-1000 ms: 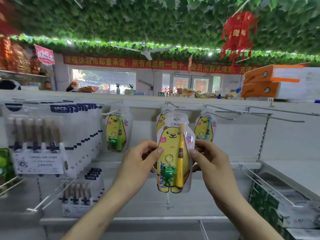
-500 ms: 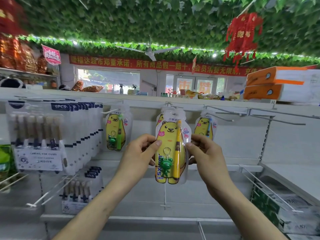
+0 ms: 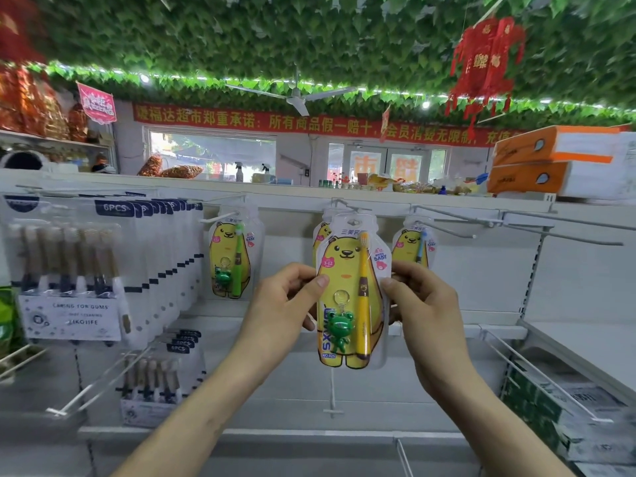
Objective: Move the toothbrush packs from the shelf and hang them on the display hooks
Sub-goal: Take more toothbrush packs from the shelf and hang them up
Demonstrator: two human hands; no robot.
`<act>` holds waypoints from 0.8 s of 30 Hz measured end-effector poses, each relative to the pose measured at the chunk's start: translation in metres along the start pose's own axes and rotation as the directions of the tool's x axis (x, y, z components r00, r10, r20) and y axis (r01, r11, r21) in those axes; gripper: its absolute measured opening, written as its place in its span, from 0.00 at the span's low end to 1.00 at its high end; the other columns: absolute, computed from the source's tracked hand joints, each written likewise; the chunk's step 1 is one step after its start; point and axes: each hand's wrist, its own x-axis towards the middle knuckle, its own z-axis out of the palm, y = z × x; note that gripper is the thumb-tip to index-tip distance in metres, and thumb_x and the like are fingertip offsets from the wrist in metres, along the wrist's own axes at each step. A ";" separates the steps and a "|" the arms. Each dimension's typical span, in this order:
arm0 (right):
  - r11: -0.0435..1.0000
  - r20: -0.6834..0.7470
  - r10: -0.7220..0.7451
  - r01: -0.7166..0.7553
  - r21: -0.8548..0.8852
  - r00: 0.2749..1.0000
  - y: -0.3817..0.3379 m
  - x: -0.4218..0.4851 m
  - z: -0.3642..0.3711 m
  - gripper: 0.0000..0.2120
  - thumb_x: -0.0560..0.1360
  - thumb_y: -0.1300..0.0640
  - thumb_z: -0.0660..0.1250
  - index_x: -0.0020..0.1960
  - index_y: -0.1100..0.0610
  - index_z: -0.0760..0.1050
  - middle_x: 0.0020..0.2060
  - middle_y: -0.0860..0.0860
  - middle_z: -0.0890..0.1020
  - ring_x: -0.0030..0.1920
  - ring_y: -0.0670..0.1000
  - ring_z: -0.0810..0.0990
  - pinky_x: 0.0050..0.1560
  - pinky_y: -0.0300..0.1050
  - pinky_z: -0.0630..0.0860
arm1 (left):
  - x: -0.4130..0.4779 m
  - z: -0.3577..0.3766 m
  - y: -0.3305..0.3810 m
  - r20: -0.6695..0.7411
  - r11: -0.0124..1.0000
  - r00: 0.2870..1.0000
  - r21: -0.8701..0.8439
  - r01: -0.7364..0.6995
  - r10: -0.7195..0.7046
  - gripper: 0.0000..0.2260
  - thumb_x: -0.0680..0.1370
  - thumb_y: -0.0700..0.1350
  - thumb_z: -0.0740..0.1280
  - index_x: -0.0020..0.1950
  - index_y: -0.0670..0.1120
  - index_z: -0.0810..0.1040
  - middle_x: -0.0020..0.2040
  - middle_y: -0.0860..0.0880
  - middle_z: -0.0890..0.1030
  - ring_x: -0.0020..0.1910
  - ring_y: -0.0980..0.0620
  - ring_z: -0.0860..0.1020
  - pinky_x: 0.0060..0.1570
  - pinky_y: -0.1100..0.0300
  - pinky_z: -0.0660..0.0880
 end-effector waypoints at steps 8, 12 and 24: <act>1.000 -0.020 0.017 -0.017 -0.003 1.000 0.010 0.008 -0.002 0.10 0.83 0.62 0.65 0.58 0.52 0.82 0.45 0.47 0.88 0.45 0.47 0.87 0.38 0.38 0.81 | 0.008 0.003 -0.006 0.022 1.000 1.000 0.020 -0.004 0.003 0.05 0.84 0.47 0.68 0.54 0.48 0.83 0.42 0.49 0.87 0.35 0.51 0.79 0.36 0.53 0.79; 0.999 -0.029 0.031 -0.032 -0.017 0.999 0.022 0.020 0.001 0.09 0.83 0.61 0.66 0.58 0.52 0.82 0.45 0.45 0.87 0.45 0.46 0.87 0.38 0.37 0.81 | 0.020 0.004 -0.017 0.020 0.999 1.000 0.045 0.006 -0.007 0.05 0.84 0.46 0.68 0.54 0.48 0.83 0.41 0.51 0.86 0.33 0.52 0.78 0.34 0.55 0.78; 0.940 -0.020 0.120 -0.120 -0.318 0.993 0.101 0.128 0.032 0.07 0.83 0.55 0.66 0.59 0.53 0.80 0.49 0.49 0.85 0.50 0.50 0.86 0.44 0.47 0.86 | 0.137 -0.002 -0.076 0.017 0.835 1.000 0.550 -0.017 0.009 0.08 0.85 0.55 0.65 0.52 0.53 0.80 0.46 0.54 0.85 0.45 0.50 0.84 0.47 0.46 0.83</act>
